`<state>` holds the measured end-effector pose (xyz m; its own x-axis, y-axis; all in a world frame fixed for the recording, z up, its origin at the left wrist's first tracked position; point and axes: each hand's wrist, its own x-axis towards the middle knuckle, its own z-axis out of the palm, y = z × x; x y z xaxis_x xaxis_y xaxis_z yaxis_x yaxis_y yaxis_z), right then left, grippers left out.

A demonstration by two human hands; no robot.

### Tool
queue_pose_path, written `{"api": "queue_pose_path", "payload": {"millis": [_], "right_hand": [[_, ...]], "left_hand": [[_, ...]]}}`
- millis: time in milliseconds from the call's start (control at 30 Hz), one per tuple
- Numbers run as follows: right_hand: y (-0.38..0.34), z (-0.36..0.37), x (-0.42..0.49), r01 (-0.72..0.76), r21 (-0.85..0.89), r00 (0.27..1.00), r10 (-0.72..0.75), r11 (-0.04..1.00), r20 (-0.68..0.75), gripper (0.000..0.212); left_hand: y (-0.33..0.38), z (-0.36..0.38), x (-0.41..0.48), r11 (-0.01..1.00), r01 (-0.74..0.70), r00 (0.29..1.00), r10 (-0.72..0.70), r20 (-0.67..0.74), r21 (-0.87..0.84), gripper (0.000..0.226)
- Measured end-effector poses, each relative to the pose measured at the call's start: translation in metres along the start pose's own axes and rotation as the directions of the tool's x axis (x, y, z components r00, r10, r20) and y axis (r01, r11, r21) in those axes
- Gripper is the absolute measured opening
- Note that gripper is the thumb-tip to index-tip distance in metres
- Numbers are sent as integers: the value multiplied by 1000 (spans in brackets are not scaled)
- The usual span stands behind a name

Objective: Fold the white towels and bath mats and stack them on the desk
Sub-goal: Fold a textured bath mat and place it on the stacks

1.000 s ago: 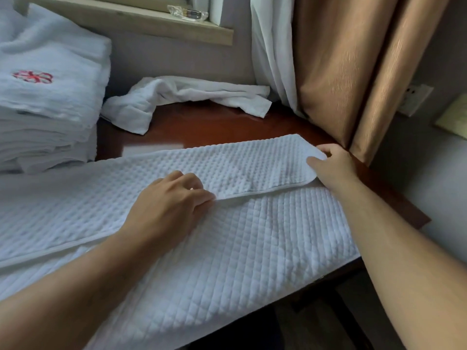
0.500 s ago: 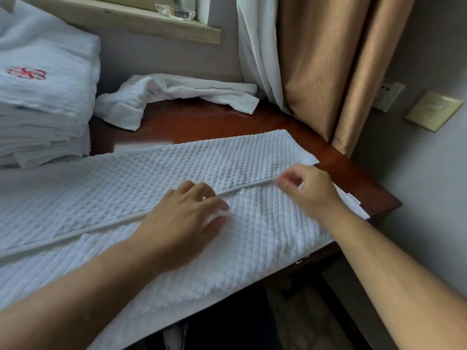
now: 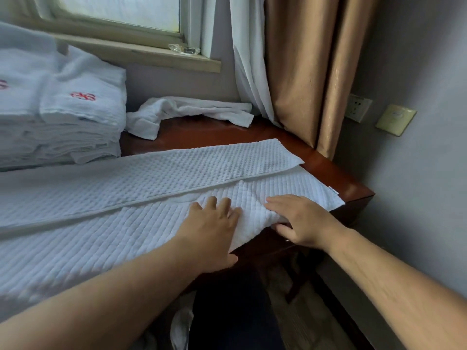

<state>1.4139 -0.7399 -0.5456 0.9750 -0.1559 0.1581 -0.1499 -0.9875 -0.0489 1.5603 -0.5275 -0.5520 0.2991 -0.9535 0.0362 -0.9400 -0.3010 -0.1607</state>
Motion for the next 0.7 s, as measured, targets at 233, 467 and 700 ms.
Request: {"api": "queue_pose_path", "payload": {"millis": [233,467,700], "right_hand": [[-14,-12,2,-9,-4,955,8,1000,-297,12],[8,-10,9,-226,-107,861,147,968,-486,16],[40,-10,28,-561,-243,762,378,792,-526,18]], "left_hand": [[-12,-19,-1,876,126,972,-202,-117,-466,11],[-28,-28,-3,900,181,946,-270,-182,-396,26],[-59,-42,9,934,252,925,-310,-222,-252,40]]}}
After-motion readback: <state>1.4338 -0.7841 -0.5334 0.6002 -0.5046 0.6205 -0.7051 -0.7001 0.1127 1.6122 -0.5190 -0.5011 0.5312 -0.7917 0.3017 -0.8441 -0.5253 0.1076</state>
